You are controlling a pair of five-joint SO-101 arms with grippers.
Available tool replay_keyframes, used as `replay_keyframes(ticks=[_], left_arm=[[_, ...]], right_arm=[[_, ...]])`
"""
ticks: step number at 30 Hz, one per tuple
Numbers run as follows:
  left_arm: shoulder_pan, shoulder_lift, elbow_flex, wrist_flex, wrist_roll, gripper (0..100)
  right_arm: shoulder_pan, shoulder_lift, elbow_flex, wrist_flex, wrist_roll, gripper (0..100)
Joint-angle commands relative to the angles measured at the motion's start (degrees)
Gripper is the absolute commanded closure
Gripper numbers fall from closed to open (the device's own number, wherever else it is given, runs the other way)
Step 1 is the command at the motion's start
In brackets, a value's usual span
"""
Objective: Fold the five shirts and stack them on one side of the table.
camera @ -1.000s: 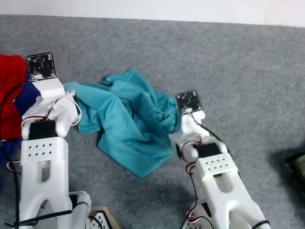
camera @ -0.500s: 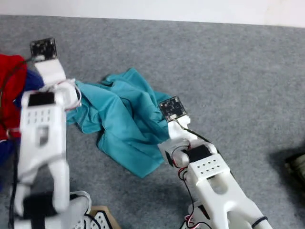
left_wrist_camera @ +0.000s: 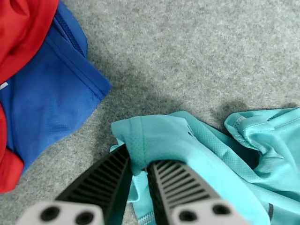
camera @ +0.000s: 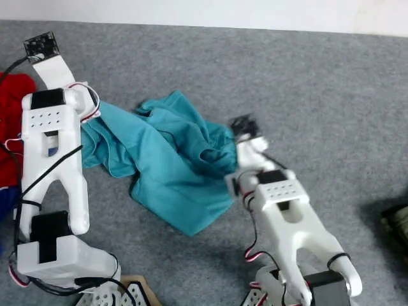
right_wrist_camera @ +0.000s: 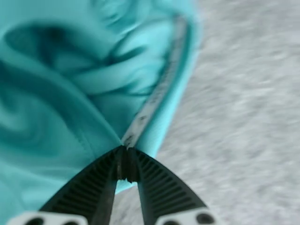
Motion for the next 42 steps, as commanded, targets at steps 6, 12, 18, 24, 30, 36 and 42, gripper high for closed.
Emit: replay_keyframes(ticks=[6,12,18,24,30,36,42], left_arm=[[-0.7,-0.2,-2.9,-0.2,0.6,99],[-0.2,-0.2,-2.6,-0.2,0.6,99],[0.2,-0.2,-2.6,-0.2,0.6,99],[2.0,0.3,-2.0,-0.2,0.6,99],[2.9,0.3,3.5,-5.4,0.6,99],[2.9,0.3,7.6,-9.6,0.6,99],[2.9,0.3,8.0,-9.4,0.7,99]], right_arm=[[11.0,0.3,-6.0,-8.7,-4.0,99.2],[16.3,0.7,-5.1,-25.5,-4.1,99.2],[16.9,7.7,-4.6,-33.6,-3.7,99.2],[14.5,9.1,-14.1,-7.5,-5.4,88.0],[3.0,-9.5,-4.6,6.2,-2.3,87.7],[-8.1,-24.7,10.0,6.4,4.8,87.2],[-16.7,-25.6,13.4,9.9,8.2,87.1]])
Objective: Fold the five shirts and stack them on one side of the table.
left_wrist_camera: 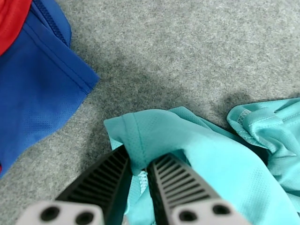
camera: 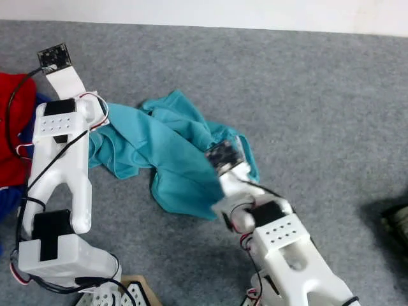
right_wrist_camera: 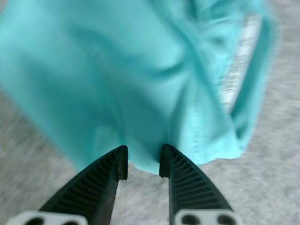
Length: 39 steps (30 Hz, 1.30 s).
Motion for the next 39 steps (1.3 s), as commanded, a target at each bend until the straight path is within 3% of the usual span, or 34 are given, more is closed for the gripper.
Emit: replay_keyframes(ticks=[1,10,14,19,22,27,33,39], left_arm=[[1.3,-0.3,-0.3,-0.8,0.4,99],[1.3,-0.2,-0.2,-0.8,0.4,99],[1.3,-0.2,-0.2,-0.8,0.4,99],[1.3,-0.2,-0.2,-0.8,0.4,99],[1.3,-0.3,0.8,-1.0,0.4,99],[1.3,-0.3,1.2,-1.1,0.4,99],[1.4,-0.3,1.9,-1.1,0.4,99],[1.5,-0.3,1.9,-1.1,0.4,99]], right_arm=[[-7.2,-1.8,0.3,3.5,3.5,87.1],[-8.1,3.7,0.4,1.5,7.3,87.1],[-2.2,16.0,-2.9,-6.3,7.2,87.1],[1.9,30.7,-15.1,-6.7,7.1,88.4],[4.0,35.6,-20.6,-6.7,7.1,99.2],[7.0,38.8,-25.1,-11.9,7.0,99.3],[11.1,40.6,-27.5,-24.0,-1.2,99.2],[15.8,46.7,-37.8,-24.5,-10.5,98.5]])
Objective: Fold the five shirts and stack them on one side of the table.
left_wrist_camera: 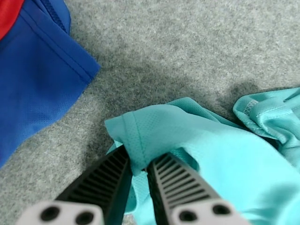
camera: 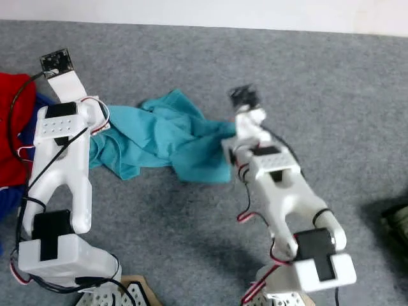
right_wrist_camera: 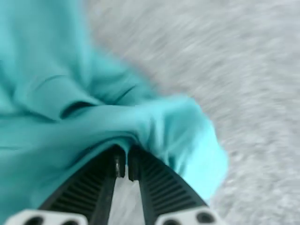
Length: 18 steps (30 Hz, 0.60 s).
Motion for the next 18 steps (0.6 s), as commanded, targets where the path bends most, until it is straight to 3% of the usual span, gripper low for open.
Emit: replay_keyframes(ticks=[1,7,12,18], left_arm=[[1.7,-0.3,-0.3,-0.9,0.3,99],[2.2,-0.3,1.5,-3.6,0.2,99],[2.1,-0.3,2.1,-4.7,0.2,99],[2.2,-0.3,2.1,-4.7,0.2,99]], right_arm=[[2.9,5.0,-9.3,-1.3,-4.0,96.7],[2.7,5.3,-13.4,11.6,-5.3,77.3],[2.9,-1.2,-8.2,13.8,-9.9,77.2],[2.8,-12.3,3.2,13.8,-10.5,77.2]])
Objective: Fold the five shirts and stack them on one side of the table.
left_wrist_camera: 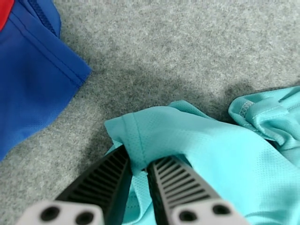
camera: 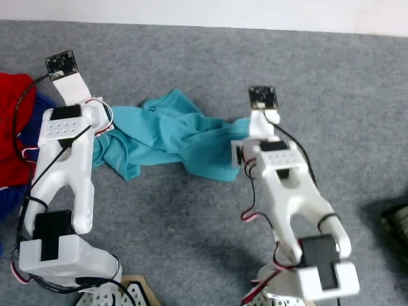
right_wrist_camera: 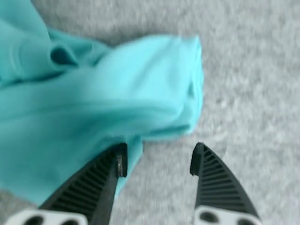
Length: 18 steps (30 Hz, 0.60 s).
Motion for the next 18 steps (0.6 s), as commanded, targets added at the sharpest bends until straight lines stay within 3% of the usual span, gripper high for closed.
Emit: replay_keyframes(ticks=[1,8,11,18], left_arm=[[1.2,-0.3,-0.2,-0.9,0.2,99],[1.2,-0.3,-0.2,-0.9,0.2,99],[1.1,-0.3,-0.2,-0.8,0.2,99],[0.9,-0.3,-0.2,-0.7,0.2,99]], right_arm=[[0.4,-11.2,6.9,0.3,-1.0,77.2],[-6.6,-25.3,21.4,-0.5,-0.4,77.2],[-7.4,-24.5,23.3,-8.1,-0.4,78.3],[-9.0,-8.8,14.9,-15.3,-0.4,96.8]])
